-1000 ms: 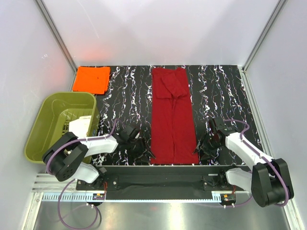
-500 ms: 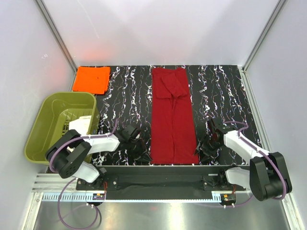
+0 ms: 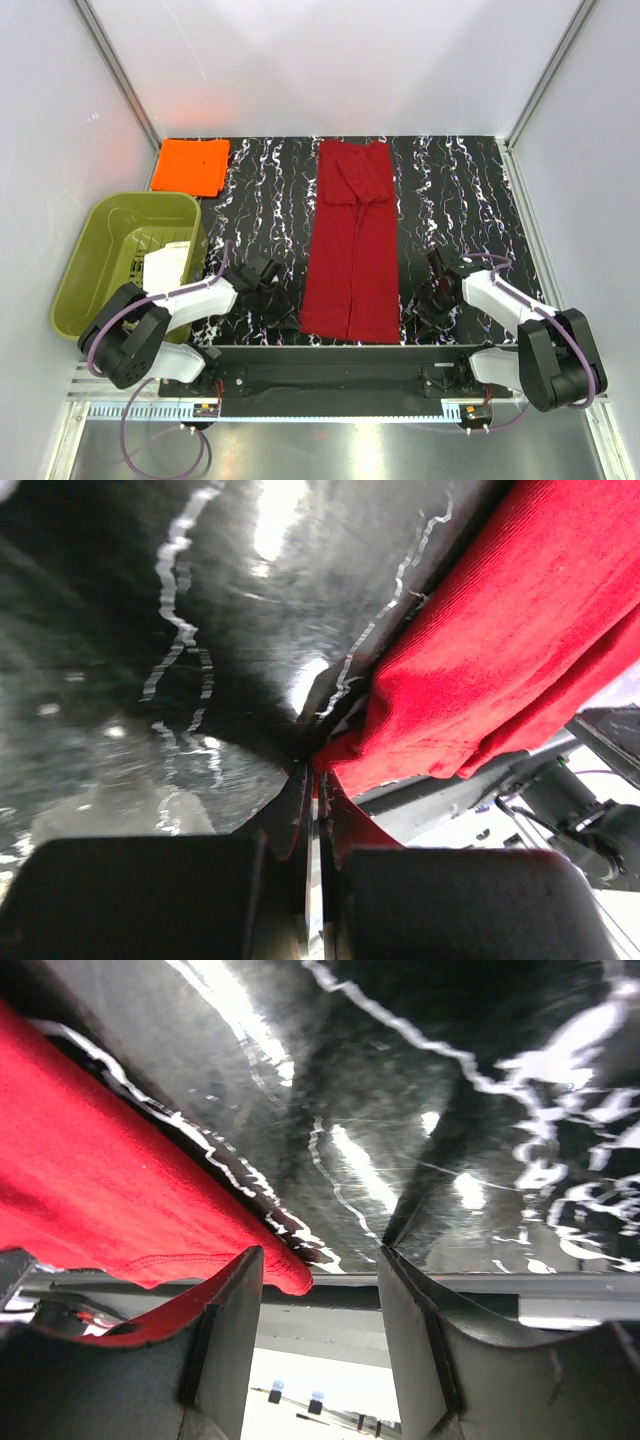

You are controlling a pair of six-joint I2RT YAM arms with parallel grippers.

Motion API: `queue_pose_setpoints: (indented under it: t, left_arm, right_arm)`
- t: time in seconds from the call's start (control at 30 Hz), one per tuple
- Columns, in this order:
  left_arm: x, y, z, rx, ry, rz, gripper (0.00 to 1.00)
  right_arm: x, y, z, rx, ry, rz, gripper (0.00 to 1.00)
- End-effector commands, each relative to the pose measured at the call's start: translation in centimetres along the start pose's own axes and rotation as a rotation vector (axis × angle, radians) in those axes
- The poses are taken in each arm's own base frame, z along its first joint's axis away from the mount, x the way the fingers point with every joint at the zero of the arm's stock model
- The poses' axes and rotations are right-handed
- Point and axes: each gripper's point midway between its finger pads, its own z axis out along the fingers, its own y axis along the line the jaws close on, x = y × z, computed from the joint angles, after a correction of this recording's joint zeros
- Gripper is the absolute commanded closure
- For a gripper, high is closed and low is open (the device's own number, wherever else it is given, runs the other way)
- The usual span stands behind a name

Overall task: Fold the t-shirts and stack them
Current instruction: Fold the tshirt

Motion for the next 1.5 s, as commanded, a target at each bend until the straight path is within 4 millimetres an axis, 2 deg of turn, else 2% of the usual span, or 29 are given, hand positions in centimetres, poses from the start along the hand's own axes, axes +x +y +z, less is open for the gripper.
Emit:
queue_pose_setpoints:
  t: [0.0,0.1,0.13,0.17,0.27,0.3,0.4,0.47,0.7,0.8,0.93,1.1,1.17,1.2,1.23,1.27,1.4,1.47]
  left_arm:
    - [-1.0,3.4,-0.1,-0.131,-0.073,0.022,1.00]
    - [-0.9,3.1,0.1,-0.119,-0.052,0.033,1.00]
    - [-0.7,2.9,0.1,-0.116,-0.040,0.035,0.93]
    - [-0.6,2.9,0.1,-0.114,-0.032,0.042,0.75]
    - [-0.4,2.9,-0.1,-0.106,-0.029,0.047,0.56]
    - [-0.4,2.9,-0.4,-0.097,-0.039,0.050,0.44]
    - [-0.6,3.0,-0.6,-0.095,-0.057,0.064,0.32]
    - [-0.7,2.9,-0.4,-0.090,-0.056,0.084,0.31]
    - [-0.8,3.3,0.7,-0.122,-0.020,0.107,0.37]
    - [-0.8,3.3,0.9,-0.123,-0.014,0.120,0.43]
    - [-0.9,3.7,1.2,-0.141,-0.006,0.139,0.56]
    - [-0.4,3.8,1.2,-0.121,0.009,0.137,0.79]
    - [0.0,3.7,1.2,-0.112,0.017,0.134,0.85]
    - [0.2,3.7,1.1,-0.104,0.018,0.133,0.92]
    - [0.6,3.7,1.1,-0.104,0.026,0.140,0.95]
    - [0.8,3.6,1.2,-0.102,0.031,0.142,0.98]
    - [2.2,2.8,1.2,-0.078,0.060,0.169,1.00]
    - [2.5,2.1,0.9,-0.074,0.067,0.191,1.00]
  right_arm:
    - [0.0,1.7,0.0,-0.050,0.009,-0.012,0.44]
    - [0.7,2.1,0.4,-0.071,0.031,-0.025,0.45]
    - [0.9,2.4,0.5,-0.081,0.037,-0.036,0.45]
    - [0.9,2.6,0.4,-0.090,0.034,-0.043,0.45]
    - [1.2,2.9,0.2,-0.113,0.024,-0.053,0.45]
    - [1.3,2.9,0.2,-0.118,0.021,-0.053,0.45]
    - [1.8,2.5,0.6,-0.108,0.038,-0.049,0.46]
    - [2.2,2.0,0.9,-0.090,0.052,-0.051,0.46]
    - [2.9,2.2,1.6,-0.093,0.075,-0.066,0.50]
    - [3.0,2.3,1.8,-0.087,0.077,-0.076,0.50]
    - [2.9,2.1,2.0,-0.071,0.067,-0.083,0.50]
    - [3.0,2.0,2.3,-0.069,0.065,-0.087,0.54]
    - [3.2,2.0,2.3,-0.071,0.065,-0.093,0.61]
    - [3.3,1.8,2.3,-0.069,0.067,-0.089,0.64]
    - [3.3,1.8,2.3,-0.071,0.066,-0.087,0.70]
    - [3.4,1.9,2.2,-0.084,0.063,-0.091,0.81]
    - [3.7,2.0,1.5,-0.101,0.055,-0.085,1.00]
    - [3.8,2.3,1.1,-0.115,0.048,-0.087,1.00]
